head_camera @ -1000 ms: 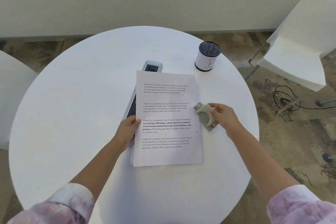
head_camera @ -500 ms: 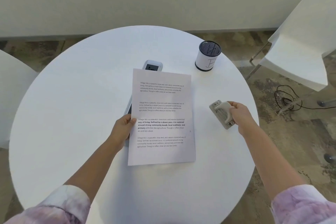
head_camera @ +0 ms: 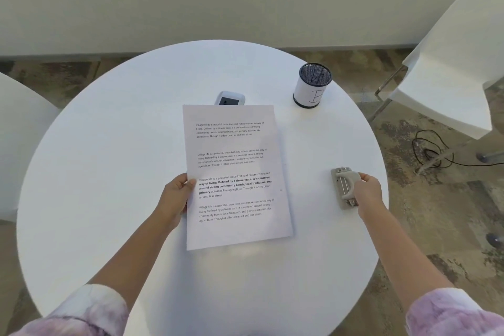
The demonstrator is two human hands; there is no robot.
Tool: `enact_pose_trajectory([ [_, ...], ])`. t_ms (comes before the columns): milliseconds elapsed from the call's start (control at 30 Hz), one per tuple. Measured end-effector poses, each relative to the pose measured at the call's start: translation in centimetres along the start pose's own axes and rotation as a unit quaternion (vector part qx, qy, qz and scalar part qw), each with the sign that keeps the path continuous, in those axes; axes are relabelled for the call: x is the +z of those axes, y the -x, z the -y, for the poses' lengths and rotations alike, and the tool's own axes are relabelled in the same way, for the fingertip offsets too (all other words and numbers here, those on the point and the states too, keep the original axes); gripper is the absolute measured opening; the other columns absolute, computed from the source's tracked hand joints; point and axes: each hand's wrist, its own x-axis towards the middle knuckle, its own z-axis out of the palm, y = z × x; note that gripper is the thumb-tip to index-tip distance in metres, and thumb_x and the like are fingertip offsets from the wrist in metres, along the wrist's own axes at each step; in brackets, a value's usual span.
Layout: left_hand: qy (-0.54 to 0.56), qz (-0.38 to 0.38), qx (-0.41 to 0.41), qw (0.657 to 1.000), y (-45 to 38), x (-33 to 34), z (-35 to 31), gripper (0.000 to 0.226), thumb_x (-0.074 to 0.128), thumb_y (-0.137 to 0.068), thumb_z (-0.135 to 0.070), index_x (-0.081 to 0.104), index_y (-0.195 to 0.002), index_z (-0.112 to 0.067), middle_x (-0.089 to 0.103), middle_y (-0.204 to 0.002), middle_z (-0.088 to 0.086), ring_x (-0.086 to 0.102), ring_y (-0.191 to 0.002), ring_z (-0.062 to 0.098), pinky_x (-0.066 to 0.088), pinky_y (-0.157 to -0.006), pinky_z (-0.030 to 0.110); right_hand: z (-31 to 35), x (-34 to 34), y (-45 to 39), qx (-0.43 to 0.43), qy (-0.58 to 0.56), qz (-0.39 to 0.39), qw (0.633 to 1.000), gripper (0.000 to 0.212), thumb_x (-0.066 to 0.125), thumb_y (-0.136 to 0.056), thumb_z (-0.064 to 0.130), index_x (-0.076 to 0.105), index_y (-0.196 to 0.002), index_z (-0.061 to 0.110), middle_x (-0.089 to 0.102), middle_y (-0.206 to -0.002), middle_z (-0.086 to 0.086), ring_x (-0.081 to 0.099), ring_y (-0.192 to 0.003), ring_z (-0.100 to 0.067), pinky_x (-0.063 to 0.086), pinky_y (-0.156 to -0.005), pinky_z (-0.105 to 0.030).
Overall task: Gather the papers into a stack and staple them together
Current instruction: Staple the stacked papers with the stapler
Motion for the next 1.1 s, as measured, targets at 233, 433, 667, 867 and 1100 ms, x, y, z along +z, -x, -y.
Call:
enact_pose_trajectory([
  [233, 0.02, 0.003, 0.005, 1.0, 0.1, -0.3, 0.1, 0.017, 0.043, -0.097, -0.015, 0.06, -0.096, -0.021, 0.065, -0.088, 0.001, 0.06, -0.071, 0.016, 0.046, -0.061, 0.028, -0.5, 0.3, -0.2, -0.009, 0.012, -0.03, 0.999, 0.032, 0.046, -0.089, 0.012, 0.053, -0.119, 0.009, 0.056, -0.1, -0.01, 0.051, -0.068, -0.02, 0.035, -0.049, -0.026],
  [433, 0.022, -0.001, 0.008, 1.0, 0.0, -0.7, 0.0, 0.017, 0.044, -0.097, -0.015, 0.06, -0.098, -0.021, 0.07, -0.077, -0.007, 0.064, -0.064, 0.011, 0.048, -0.057, 0.025, -0.1, 0.4, 1.7, -0.103, 0.204, -0.155, 0.961, 0.034, 0.044, -0.09, 0.013, 0.048, -0.124, 0.014, 0.051, -0.128, -0.012, 0.044, -0.118, -0.034, 0.036, -0.096, -0.049],
  [667, 0.005, 0.011, 0.048, 0.999, 0.5, -0.7, -0.8, 0.018, 0.044, -0.097, -0.017, 0.061, -0.095, -0.023, 0.066, -0.09, 0.002, 0.058, -0.077, 0.019, 0.043, -0.066, 0.03, 2.4, 5.8, 5.4, -0.297, 0.111, 0.045, 0.947, 0.038, 0.046, -0.091, 0.005, 0.043, -0.129, 0.006, 0.054, -0.123, -0.015, 0.053, -0.099, -0.022, 0.04, -0.086, -0.031],
  [867, 0.025, 0.018, 0.092, 0.995, 1.1, -1.2, -2.3, 0.018, 0.044, -0.097, -0.018, 0.062, -0.102, -0.019, 0.068, -0.096, 0.001, 0.061, -0.084, 0.018, 0.052, -0.071, 0.029, 3.5, 10.3, 8.8, -0.153, 0.132, 0.286, 0.937, 0.049, 0.047, -0.085, 0.005, 0.039, -0.133, 0.016, 0.06, -0.123, -0.006, 0.057, -0.112, -0.024, 0.047, -0.093, -0.036],
  [1100, 0.026, -0.004, 0.207, 0.978, 1.3, -2.4, -4.7, 0.019, 0.046, -0.096, -0.019, 0.065, -0.098, -0.018, 0.068, -0.101, 0.003, 0.061, -0.098, 0.021, 0.048, -0.091, 0.039, 6.5, 12.1, 10.4, -0.297, 0.155, 0.189, 0.923, 0.028, 0.039, -0.09, 0.004, 0.051, -0.115, 0.01, 0.06, -0.101, -0.003, 0.052, -0.086, -0.017, 0.036, -0.064, -0.022],
])
